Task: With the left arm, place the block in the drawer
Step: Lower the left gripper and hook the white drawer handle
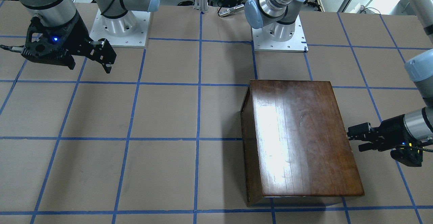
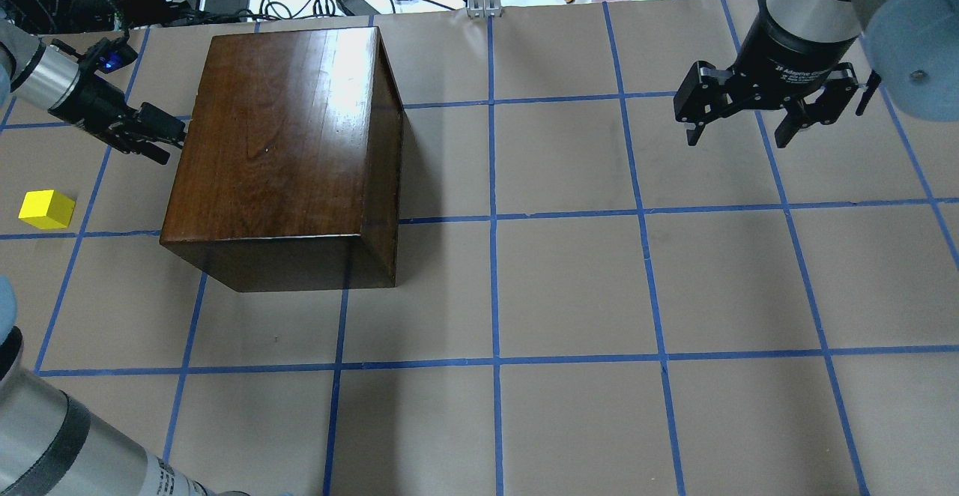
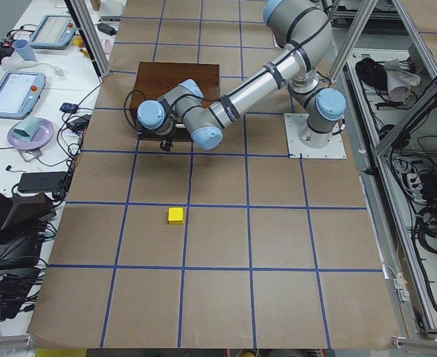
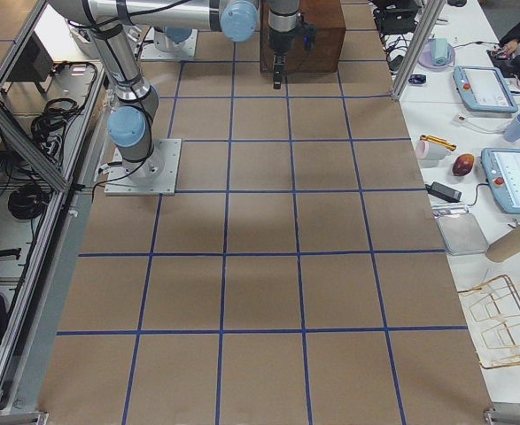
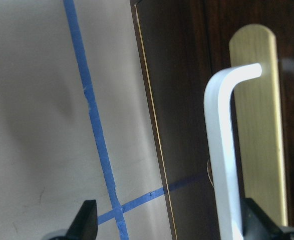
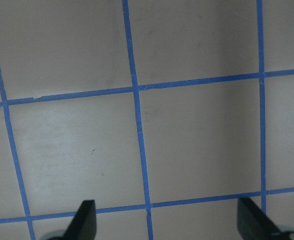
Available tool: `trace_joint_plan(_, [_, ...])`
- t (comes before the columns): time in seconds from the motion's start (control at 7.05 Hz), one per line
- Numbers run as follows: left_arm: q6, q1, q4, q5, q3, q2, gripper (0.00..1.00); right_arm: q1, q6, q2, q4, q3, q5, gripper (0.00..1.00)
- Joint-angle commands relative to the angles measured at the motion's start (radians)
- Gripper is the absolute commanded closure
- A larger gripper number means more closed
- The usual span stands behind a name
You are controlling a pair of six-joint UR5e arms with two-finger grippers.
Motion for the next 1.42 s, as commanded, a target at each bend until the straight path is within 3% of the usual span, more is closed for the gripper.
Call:
trace_joint_plan(0.0, [0.006, -0.006, 0.040, 0.004, 0.000, -0.006, 0.00, 0.001, 0.000, 0.000, 0.000, 0.001, 0.000, 0.00])
trace_joint_plan(1.28, [0.014, -0.001, 0.106, 0.131, 0.015, -0.008, 0.00, 0.001, 0.000, 0.000, 0.000, 0.000, 0.000, 0.00])
